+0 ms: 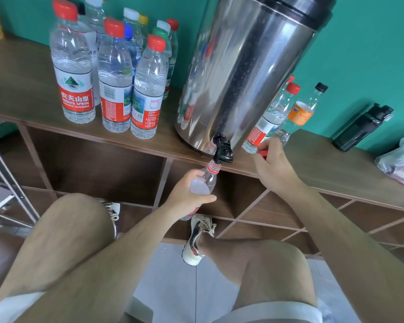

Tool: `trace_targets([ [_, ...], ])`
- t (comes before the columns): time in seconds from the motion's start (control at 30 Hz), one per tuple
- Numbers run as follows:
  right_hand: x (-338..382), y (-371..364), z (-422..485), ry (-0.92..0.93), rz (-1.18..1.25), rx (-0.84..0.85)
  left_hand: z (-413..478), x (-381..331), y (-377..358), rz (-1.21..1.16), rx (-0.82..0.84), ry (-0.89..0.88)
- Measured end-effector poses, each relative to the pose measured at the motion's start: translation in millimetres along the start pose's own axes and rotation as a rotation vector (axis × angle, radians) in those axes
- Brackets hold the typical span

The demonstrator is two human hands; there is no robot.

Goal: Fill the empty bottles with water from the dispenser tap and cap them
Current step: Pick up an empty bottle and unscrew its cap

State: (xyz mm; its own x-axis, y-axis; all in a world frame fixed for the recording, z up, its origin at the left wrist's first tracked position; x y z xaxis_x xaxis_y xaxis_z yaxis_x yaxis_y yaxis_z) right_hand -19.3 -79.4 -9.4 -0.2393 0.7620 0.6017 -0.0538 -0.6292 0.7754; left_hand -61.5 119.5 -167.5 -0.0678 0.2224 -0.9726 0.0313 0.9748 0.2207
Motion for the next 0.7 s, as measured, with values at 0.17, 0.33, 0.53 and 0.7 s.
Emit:
trace_targets([
  [0.17, -13.0, -11.7, 18.4, -0.17, -0.108, 0.174, -0.3, -0.6, -1.1, -0.009, -0.007, -0.001],
  [0.33, -21.4, -21.9, 40.0, -0.198, -0.235, 0.266, -1.7, 1.3, -1.1, -0.027, -0.011, 0.0],
  [0.53, -28.1, -31.5, 57.2, -0.2, -0.309, 0.282, -1.9, 4.5, -1.0, -0.013, -0.008, -0.005],
  [0.7, -35.1, -35.2, 65.7, -0.221, -0.344, 0.266, -1.3, 5.1, -2.1, -0.004, -0.006, -0.008],
])
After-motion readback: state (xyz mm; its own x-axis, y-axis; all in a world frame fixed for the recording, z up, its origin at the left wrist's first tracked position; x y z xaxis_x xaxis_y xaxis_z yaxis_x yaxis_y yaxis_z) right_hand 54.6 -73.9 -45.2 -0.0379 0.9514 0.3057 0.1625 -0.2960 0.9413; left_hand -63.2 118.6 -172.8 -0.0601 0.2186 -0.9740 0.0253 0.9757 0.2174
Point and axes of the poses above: each hand's wrist, its own z-axis towards the middle knuckle, its own y-axis out of the back of the hand, x = y × z, the point moved 2 cm from there along z, towards the middle knuckle, and after that the axes turned 3 degrees about z, right-handed, at the moved point
